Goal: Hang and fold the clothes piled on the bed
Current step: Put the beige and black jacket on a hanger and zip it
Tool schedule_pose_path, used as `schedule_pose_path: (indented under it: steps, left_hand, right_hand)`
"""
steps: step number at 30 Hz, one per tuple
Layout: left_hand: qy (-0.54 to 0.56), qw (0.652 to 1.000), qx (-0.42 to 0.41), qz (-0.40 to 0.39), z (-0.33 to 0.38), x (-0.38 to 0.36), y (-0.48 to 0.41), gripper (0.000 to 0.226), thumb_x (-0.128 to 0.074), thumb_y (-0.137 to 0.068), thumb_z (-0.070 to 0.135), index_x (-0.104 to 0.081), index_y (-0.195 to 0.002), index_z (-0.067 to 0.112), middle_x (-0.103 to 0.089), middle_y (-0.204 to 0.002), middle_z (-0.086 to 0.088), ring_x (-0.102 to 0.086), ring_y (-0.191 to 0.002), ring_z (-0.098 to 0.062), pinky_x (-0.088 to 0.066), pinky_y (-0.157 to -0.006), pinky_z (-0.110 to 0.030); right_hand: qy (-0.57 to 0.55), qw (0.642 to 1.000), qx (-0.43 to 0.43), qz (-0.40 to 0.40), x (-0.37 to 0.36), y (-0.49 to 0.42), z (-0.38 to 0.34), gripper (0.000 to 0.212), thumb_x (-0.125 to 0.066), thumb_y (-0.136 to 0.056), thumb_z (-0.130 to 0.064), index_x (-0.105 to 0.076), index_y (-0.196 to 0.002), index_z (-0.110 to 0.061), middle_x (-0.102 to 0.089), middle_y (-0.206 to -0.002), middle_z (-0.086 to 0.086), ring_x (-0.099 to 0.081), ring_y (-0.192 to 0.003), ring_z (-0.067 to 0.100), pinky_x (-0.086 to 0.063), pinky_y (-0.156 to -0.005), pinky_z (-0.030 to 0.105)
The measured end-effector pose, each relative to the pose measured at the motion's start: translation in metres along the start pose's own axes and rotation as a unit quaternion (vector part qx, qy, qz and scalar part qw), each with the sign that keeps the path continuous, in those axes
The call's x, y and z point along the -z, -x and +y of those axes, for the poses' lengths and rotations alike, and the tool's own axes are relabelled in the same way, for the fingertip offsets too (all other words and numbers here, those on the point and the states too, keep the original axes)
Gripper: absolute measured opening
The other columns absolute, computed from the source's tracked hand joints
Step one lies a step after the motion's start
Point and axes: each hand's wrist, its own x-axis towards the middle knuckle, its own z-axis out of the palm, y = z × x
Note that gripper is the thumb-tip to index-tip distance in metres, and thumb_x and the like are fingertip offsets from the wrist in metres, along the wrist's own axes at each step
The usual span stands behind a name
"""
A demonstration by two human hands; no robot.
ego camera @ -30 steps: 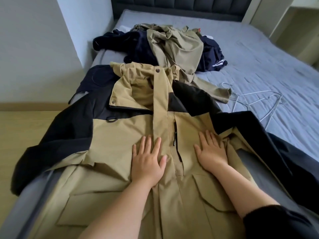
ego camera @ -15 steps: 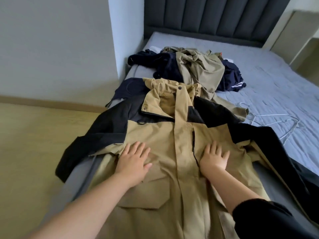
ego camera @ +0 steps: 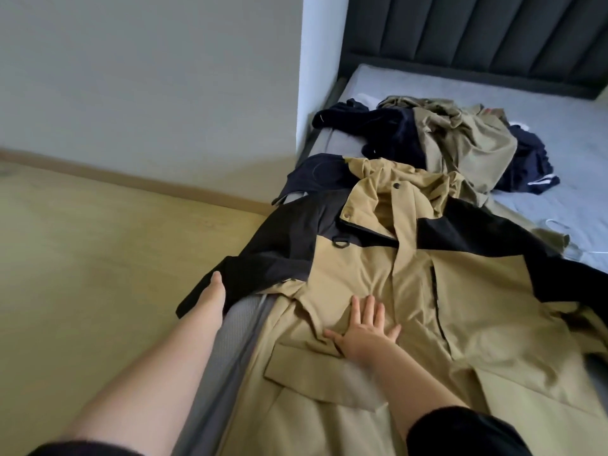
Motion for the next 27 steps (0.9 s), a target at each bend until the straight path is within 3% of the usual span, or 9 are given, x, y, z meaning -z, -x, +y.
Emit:
schedule_pose_path:
  steps: [5, 7, 9, 13, 15, 18, 22, 24, 27]
  left_hand:
    - [0.086, 0.992, 0.035, -0.088, 0.01, 0.009, -0.004, 0.056, -0.052, -0.096, 0.037, -0.041, -0.142, 0.006, -0.044, -0.144, -0.017, -0.043, -0.131, -0.033, -0.045, -0.1, -0.031]
    - [0.109, 0.99, -0.041, -0.081, 0.016, 0.005, 0.003, 0.045, -0.042, -0.1, 0.004, -0.034, -0.144, -0.001, -0.033, -0.151, -0.02, -0.033, -0.137, -0.032, -0.046, -0.062, -0.003]
    - [0.194, 0.975, -0.042, -0.101, 0.03, -0.002, 0.01, 0.045, -0.035, -0.098, -0.008, -0.029, -0.143, -0.007, -0.027, -0.152, -0.023, -0.027, -0.139, -0.031, -0.037, -0.042, -0.002]
    - [0.299, 0.945, -0.08, -0.104, 0.062, 0.007, 0.009, 0.046, -0.05, -0.09, -0.007, -0.049, -0.134, 0.003, -0.047, -0.141, -0.018, -0.045, -0.127, -0.03, -0.044, -0.09, -0.022]
    - [0.362, 0.903, -0.148, -0.177, 0.079, 0.014, 0.011, 0.068, -0.048, -0.082, -0.016, -0.04, -0.143, 0.013, -0.045, -0.143, -0.014, -0.046, -0.127, -0.031, -0.047, -0.093, -0.037]
    - [0.221, 0.926, -0.304, -0.028, 0.082, 0.03, 0.005, 0.102, -0.064, -0.074, -0.018, -0.018, -0.151, 0.029, -0.042, -0.144, -0.008, -0.048, -0.126, -0.025, -0.046, -0.098, -0.04]
    - [-0.138, 0.924, -0.263, 0.24, 0.041, 0.049, -0.016, 0.09, -0.067, -0.083, 0.005, -0.012, -0.152, 0.023, -0.031, -0.146, -0.019, -0.043, -0.124, -0.04, -0.044, -0.096, -0.048]
    - [-0.285, 0.864, -0.341, 0.236, 0.024, 0.033, -0.008, 0.077, -0.064, -0.088, 0.017, -0.019, -0.15, 0.021, -0.032, -0.147, -0.016, -0.039, -0.127, -0.036, -0.045, -0.096, -0.048]
    - [-0.398, 0.726, -0.558, 0.054, 0.006, -0.02, 0.023, 0.051, -0.045, -0.097, 0.028, -0.032, -0.146, 0.021, -0.033, -0.15, -0.005, -0.027, -0.139, -0.025, -0.029, -0.111, -0.043]
  right_hand:
    - [0.002, 1.0, -0.01, 0.01, -0.003, -0.005, 0.0, 0.105, -0.026, -0.076, -0.085, 0.028, -0.145, -0.027, 0.035, -0.153, 0.003, 0.026, -0.142, 0.029, 0.004, -0.109, 0.065]
    - [0.003, 1.0, -0.006, 0.016, -0.005, -0.005, 0.0, 0.105, -0.026, -0.076, -0.085, 0.028, -0.145, -0.027, 0.034, -0.153, 0.003, 0.026, -0.143, 0.029, 0.004, -0.109, 0.065]
    - [0.004, 1.0, -0.008, 0.017, -0.004, -0.005, 0.0, 0.104, -0.026, -0.077, -0.084, 0.028, -0.145, -0.027, 0.034, -0.153, 0.003, 0.026, -0.143, 0.028, 0.004, -0.109, 0.065]
    - [0.005, 1.0, -0.014, 0.025, -0.006, -0.005, 0.0, 0.105, -0.027, -0.077, -0.085, 0.027, -0.145, -0.027, 0.033, -0.153, 0.002, 0.025, -0.143, 0.028, 0.004, -0.109, 0.064]
    - [0.005, 1.0, -0.014, 0.027, -0.007, -0.006, 0.0, 0.105, -0.026, -0.076, -0.085, 0.027, -0.146, -0.028, 0.033, -0.154, 0.002, 0.024, -0.143, 0.028, 0.004, -0.109, 0.064]
    - [0.006, 1.0, -0.013, 0.028, -0.007, -0.007, 0.0, 0.105, -0.025, -0.076, -0.086, 0.028, -0.145, -0.028, 0.034, -0.153, 0.002, 0.024, -0.143, 0.028, 0.004, -0.109, 0.064]
    - [0.008, 1.0, -0.01, 0.028, -0.004, -0.004, -0.001, 0.105, -0.026, -0.076, -0.085, 0.027, -0.146, -0.027, 0.034, -0.153, 0.003, 0.024, -0.143, 0.028, 0.004, -0.11, 0.064]
    - [0.008, 1.0, -0.007, 0.027, -0.002, -0.002, -0.002, 0.104, -0.026, -0.077, -0.084, 0.027, -0.146, -0.026, 0.033, -0.154, 0.003, 0.024, -0.143, 0.028, 0.004, -0.11, 0.064]
    - [0.01, 1.0, -0.004, 0.025, 0.001, 0.002, -0.002, 0.103, -0.025, -0.078, -0.083, 0.027, -0.146, -0.025, 0.032, -0.154, 0.005, 0.025, -0.143, 0.029, 0.005, -0.109, 0.064]
